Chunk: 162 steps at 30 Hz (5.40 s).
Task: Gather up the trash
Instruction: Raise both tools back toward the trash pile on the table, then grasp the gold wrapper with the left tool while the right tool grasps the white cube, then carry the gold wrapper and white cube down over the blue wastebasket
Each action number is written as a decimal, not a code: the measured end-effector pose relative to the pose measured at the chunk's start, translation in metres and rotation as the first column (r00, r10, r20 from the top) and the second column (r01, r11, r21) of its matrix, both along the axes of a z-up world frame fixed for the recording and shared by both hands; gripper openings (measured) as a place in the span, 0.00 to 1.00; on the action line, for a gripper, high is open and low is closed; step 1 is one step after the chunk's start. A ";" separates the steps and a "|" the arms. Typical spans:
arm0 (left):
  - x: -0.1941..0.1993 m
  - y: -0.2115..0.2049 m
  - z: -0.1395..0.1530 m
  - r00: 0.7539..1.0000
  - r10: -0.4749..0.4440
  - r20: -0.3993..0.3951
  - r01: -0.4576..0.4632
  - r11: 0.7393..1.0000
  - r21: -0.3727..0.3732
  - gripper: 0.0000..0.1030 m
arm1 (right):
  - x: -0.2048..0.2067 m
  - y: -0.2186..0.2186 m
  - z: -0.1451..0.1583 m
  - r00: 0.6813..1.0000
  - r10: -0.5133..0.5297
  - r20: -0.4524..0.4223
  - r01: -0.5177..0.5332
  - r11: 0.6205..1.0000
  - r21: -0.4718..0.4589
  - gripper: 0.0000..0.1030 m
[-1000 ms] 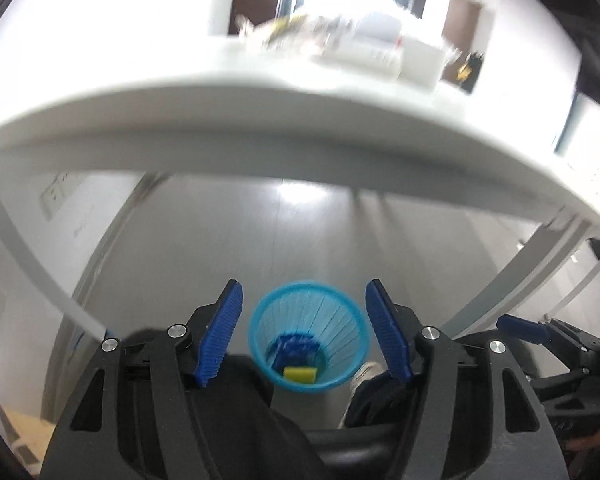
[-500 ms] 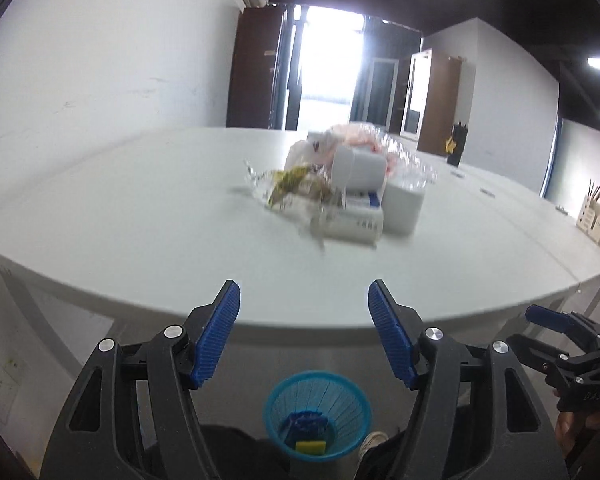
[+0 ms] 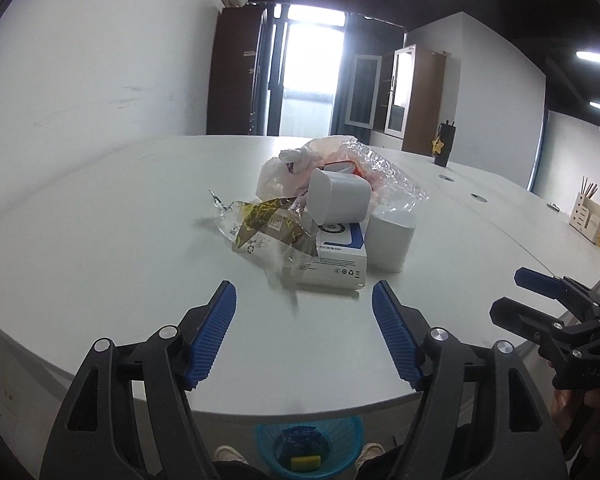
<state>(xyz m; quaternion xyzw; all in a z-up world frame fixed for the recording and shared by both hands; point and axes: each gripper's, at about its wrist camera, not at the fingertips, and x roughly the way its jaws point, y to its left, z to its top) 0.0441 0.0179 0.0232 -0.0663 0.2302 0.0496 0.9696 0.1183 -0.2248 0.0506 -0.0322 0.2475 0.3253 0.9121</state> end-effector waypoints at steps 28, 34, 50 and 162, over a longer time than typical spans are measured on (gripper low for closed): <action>0.101 0.026 -0.023 0.984 -0.070 -0.165 0.070 0.998 -0.011 0.61 | 0.144 0.075 -0.013 0.983 0.088 -0.163 -0.118 0.974 -0.191 0.92; 0.103 0.032 -0.026 0.980 -0.085 -0.182 0.078 0.996 -0.042 0.36 | 0.156 0.085 -0.013 0.973 0.096 -0.211 -0.132 0.978 -0.164 0.92; 0.087 0.038 -0.003 0.993 -0.049 -0.110 0.047 0.999 -0.017 0.05 | 0.147 0.084 -0.013 0.978 0.032 -0.208 -0.069 0.982 -0.175 0.63; 0.078 -0.004 -0.279 0.712 -0.257 -0.653 0.122 0.962 -0.246 0.03 | 0.047 0.029 -0.323 0.751 -0.161 -0.641 -0.028 0.961 -0.275 0.63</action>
